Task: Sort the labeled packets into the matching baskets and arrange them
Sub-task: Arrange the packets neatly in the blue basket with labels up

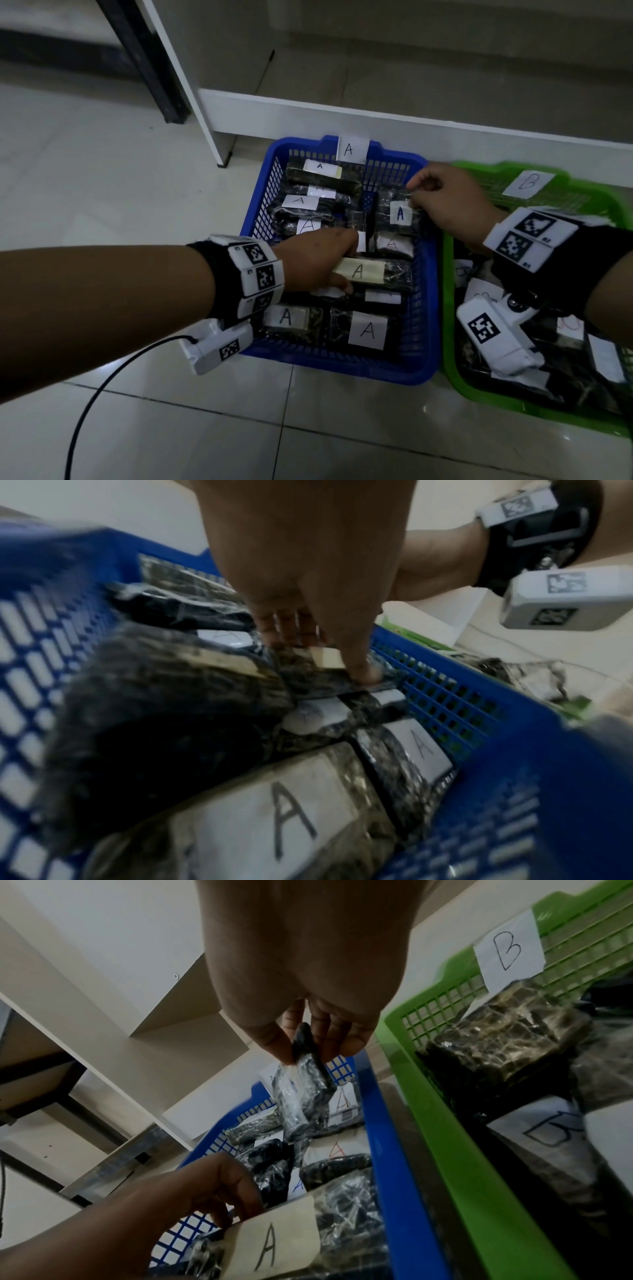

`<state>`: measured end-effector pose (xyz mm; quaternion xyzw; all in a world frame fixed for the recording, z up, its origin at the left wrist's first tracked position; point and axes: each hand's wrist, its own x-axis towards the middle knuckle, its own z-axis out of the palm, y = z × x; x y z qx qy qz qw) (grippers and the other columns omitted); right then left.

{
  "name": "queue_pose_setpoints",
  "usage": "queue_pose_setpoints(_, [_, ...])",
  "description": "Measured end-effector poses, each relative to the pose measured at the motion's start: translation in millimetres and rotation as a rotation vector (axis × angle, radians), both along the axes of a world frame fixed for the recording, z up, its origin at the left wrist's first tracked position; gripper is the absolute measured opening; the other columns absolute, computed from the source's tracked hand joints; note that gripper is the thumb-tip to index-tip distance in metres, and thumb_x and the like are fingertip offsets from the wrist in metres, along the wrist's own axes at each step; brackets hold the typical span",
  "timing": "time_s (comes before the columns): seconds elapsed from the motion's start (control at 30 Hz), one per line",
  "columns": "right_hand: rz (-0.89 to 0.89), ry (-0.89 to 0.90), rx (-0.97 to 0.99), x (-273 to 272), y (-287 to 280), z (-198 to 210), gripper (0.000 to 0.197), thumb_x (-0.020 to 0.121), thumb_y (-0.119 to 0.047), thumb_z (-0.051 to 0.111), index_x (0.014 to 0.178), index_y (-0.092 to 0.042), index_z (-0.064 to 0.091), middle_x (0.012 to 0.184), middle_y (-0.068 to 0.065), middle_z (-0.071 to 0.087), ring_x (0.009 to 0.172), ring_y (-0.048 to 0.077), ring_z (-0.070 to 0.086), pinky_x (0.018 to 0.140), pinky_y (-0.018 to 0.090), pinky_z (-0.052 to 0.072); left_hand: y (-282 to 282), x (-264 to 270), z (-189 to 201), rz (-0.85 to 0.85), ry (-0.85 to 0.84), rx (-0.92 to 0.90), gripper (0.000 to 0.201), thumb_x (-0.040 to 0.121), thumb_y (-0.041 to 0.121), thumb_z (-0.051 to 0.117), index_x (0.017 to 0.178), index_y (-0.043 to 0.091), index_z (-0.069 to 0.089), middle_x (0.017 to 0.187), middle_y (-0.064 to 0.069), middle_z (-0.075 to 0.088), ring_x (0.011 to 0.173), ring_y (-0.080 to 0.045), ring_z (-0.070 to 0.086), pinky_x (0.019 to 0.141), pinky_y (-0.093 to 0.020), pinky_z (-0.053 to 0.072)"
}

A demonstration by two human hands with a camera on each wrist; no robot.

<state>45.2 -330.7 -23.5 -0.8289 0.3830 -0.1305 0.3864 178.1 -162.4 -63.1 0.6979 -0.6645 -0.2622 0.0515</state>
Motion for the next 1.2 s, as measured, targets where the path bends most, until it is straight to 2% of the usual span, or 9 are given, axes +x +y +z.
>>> queue_pose_setpoints(0.13, [-0.124, -0.061, -0.047, 1.3, -5.7, 3.1, 0.013, 0.081, -0.003, 0.057, 0.089, -0.013, 0.062, 0.074, -0.001, 0.057, 0.067, 0.011, 0.052, 0.065, 0.024, 0.042, -2.2, 19.0, 14.1, 0.150, 0.044, -0.152, 0.032, 0.088, 0.043, 0.058, 0.106, 0.018, 0.048, 0.104, 0.002, 0.055, 0.092, -0.014, 0.053, 0.078, -0.028, 0.047])
queue_pose_setpoints(0.27, [-0.270, -0.110, -0.091, -0.8, -14.1, 4.8, 0.017, 0.083, -0.005, 0.051, 0.095, -0.011, 0.061, 0.091, 0.006, 0.062, 0.081, 0.021, 0.057, 0.071, 0.031, 0.047, -21.7, 65.8, 21.2, 0.270, -0.154, -0.337, 0.024, 0.091, 0.023, 0.056, 0.112, 0.012, 0.053, 0.113, -0.007, 0.053, 0.102, -0.022, 0.052, 0.090, -0.034, 0.044])
queue_pose_setpoints(0.4, [-0.258, -0.075, -0.078, -2.8, -12.4, -1.0, 0.015, 0.084, -0.004, 0.051, 0.093, -0.013, 0.059, 0.089, 0.004, 0.061, 0.083, 0.025, 0.059, 0.074, 0.037, 0.050, -49.2, 100.1, 30.0, 0.301, -0.301, -0.191, 0.037, 0.095, 0.025, 0.047, 0.130, 0.014, 0.051, 0.126, -0.013, 0.051, 0.114, -0.030, 0.051, 0.092, -0.037, 0.042])
queue_pose_setpoints(0.53, [-0.215, -0.046, -0.059, -6.0, -7.9, -8.8, 0.017, 0.088, -0.001, 0.051, 0.102, -0.007, 0.058, 0.092, 0.004, 0.056, 0.080, 0.019, 0.053, 0.060, 0.026, 0.044, -64.3, 104.9, 21.4, 0.262, -0.418, 0.056, 0.039, 0.095, 0.031, 0.044, 0.130, 0.014, 0.048, 0.128, -0.017, 0.049, 0.114, -0.035, 0.051, 0.095, -0.041, 0.042])
queue_pose_setpoints(0.6, [-0.209, -0.016, -0.034, -8.1, -9.4, -13.4, 0.016, 0.090, -0.004, 0.053, 0.105, -0.007, 0.057, 0.097, 0.004, 0.054, 0.085, 0.018, 0.050, 0.066, 0.025, 0.040, -66.3, 99.7, 11.4, 0.300, -0.459, 0.089, 0.041, 0.094, 0.029, 0.047, 0.132, 0.016, 0.044, 0.129, -0.018, 0.045, 0.113, -0.037, 0.051, 0.098, -0.046, 0.043])
queue_pose_setpoints(0.7, [-0.218, 0.004, -0.016, -11.6, -15.0, -18.0, 0.016, 0.091, -0.009, 0.055, 0.107, -0.008, 0.057, 0.101, 0.003, 0.054, 0.091, 0.017, 0.049, 0.077, 0.025, 0.037, -70.7, 93.3, 5.5, 0.341, -0.353, 0.080, 0.047, 0.089, 0.018, 0.055, 0.133, 0.014, 0.040, 0.129, -0.017, 0.041, 0.105, -0.035, 0.057, 0.092, -0.049, 0.048])
queue_pose_setpoints(0.87, [-0.213, 0.009, 0.001, -12.6, -19.1, -20.4, 0.016, 0.092, -0.012, 0.056, 0.107, -0.009, 0.058, 0.100, 0.002, 0.054, 0.089, 0.015, 0.050, 0.075, 0.023, 0.036, -77.8, 90.0, 9.2, 0.298, -0.207, 0.009, 0.049, 0.083, 0.015, 0.067, 0.130, 0.014, 0.051, 0.127, -0.013, 0.044, 0.112, -0.031, 0.052, 0.100, -0.040, 0.042])
queue_pose_setpoints(1.1, [-0.249, -0.044, 0.000, -7.5, -20.2, -21.5, 0.015, 0.088, -0.009, 0.059, 0.103, -0.011, 0.061, 0.100, 0.002, 0.059, 0.090, 0.017, 0.054, 0.077, 0.024, 0.039, -74.8, 96.8, 23.7, 0.289, -0.210, -0.076, 0.041, 0.086, 0.022, 0.063, 0.126, 0.018, 0.053, 0.121, -0.012, 0.051, 0.110, -0.028, 0.053, 0.095, -0.035, 0.041])
queue_pose_setpoints(1.2, [-0.217, -0.118, 0.060, 7.3, -23.9, -16.0, 0.013, 0.085, -0.005, 0.062, 0.095, -0.013, 0.061, 0.097, 0.005, 0.062, 0.091, 0.021, 0.059, 0.082, 0.032, 0.048, -68.9, 113.8, 46.1, 0.306, -0.214, -0.116, 0.041, 0.086, 0.024, 0.063, 0.125, 0.018, 0.051, 0.120, -0.010, 0.053, 0.110, -0.027, 0.052, 0.096, -0.038, 0.043])
